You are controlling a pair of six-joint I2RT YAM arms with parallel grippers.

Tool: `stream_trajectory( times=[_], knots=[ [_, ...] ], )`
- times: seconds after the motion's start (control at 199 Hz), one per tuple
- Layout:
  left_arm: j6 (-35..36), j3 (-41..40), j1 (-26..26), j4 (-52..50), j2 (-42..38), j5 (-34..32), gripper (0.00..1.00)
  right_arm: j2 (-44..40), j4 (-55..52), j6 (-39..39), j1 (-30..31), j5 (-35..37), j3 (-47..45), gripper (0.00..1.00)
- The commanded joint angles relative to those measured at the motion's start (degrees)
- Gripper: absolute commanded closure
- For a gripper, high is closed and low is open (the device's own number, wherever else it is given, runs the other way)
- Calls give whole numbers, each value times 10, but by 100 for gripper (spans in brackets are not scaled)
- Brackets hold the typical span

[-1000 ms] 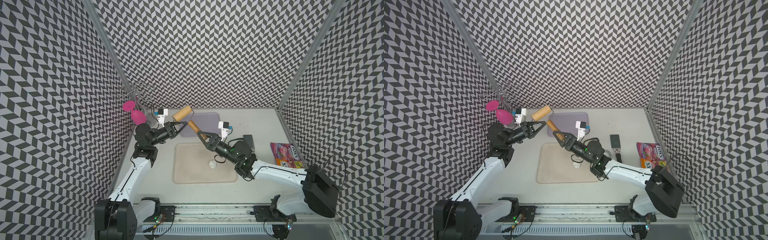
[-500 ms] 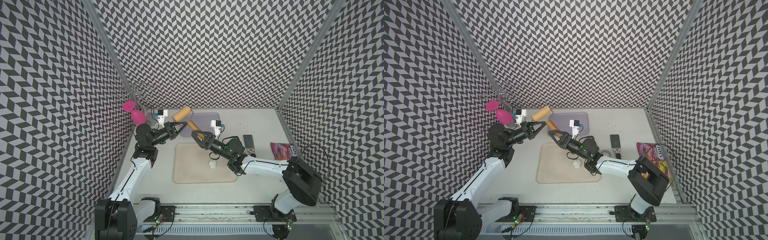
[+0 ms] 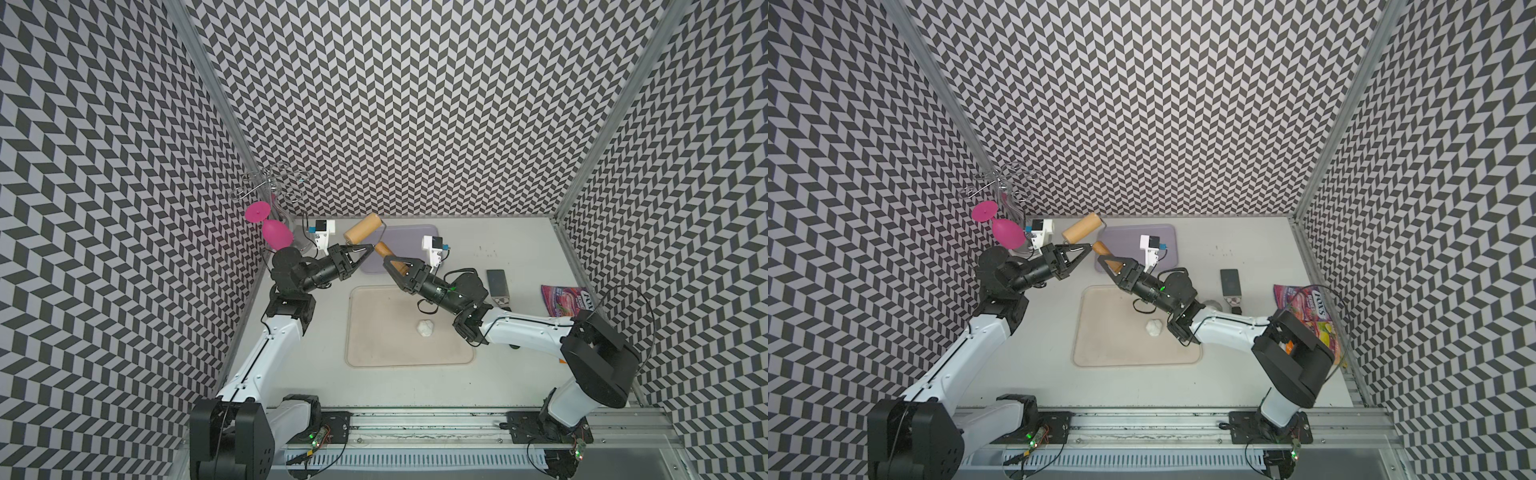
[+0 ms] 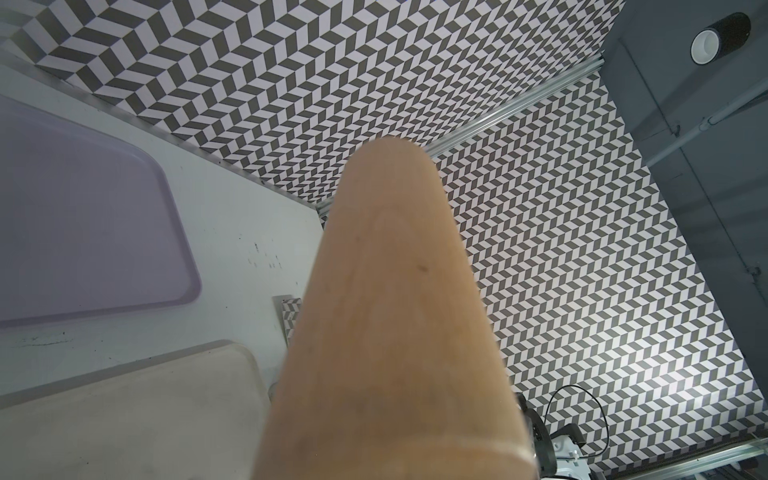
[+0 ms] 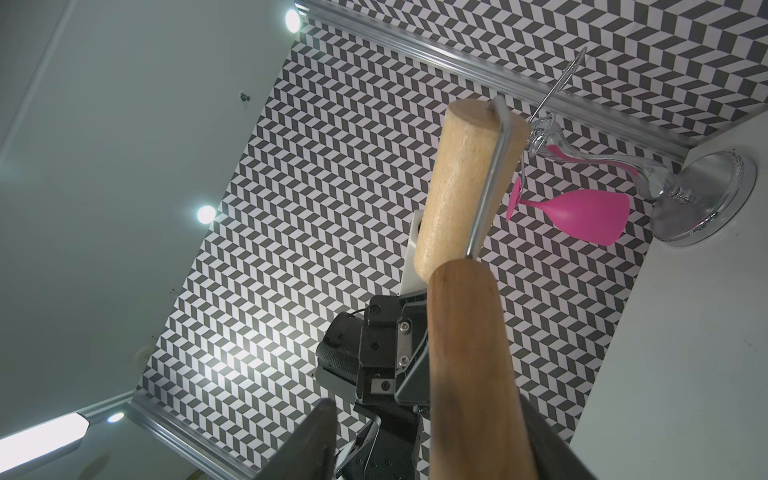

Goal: Roll out the dumpling wrappers from the dough
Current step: Pick up the rolling pin from the center of the board.

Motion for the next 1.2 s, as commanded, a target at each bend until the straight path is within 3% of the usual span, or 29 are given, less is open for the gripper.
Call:
stream_trajectory(
  times=[0.0, 0.226, 0.312, 0.432, 0.588, 0.879, 0.95, 1.005, 1.07, 1.08, 1.196],
  knots=[
    [17, 6, 3, 13, -10, 3, 100, 8, 22, 0, -4, -5, 24, 38],
    [36, 2, 0, -3, -14, -2, 100, 16, 14, -2, -4, -7, 38, 38],
    [36, -1, -2, -3, -15, -2, 100, 19, 15, -1, -4, -9, 42, 42],
    [36, -1, -4, -4, -16, -2, 100, 21, 15, 0, -4, -11, 47, 59],
    [41, -1, -5, -12, -18, -5, 100, 7, 8, -11, -4, 3, 41, 100],
    [63, -6, -4, -32, -23, -11, 100, -42, -60, -64, -5, 28, 41, 100],
    [69, -3, -3, -34, -21, -9, 82, -50, -77, -69, -5, 30, 45, 100],
    [93, 4, -2, -45, -24, -9, 56, -62, -108, -81, -5, 43, 50, 100],
    [154, 22, -1, -107, -32, -21, 6, -83, -195, -96, -8, 65, 68, 100],
    [167, 27, 0, -123, -34, -26, 2, -86, -209, -101, -9, 67, 71, 100],
    [328, 69, 12, -270, -41, -85, 0, -128, -319, -146, -29, 69, 89, 100]
  ],
)
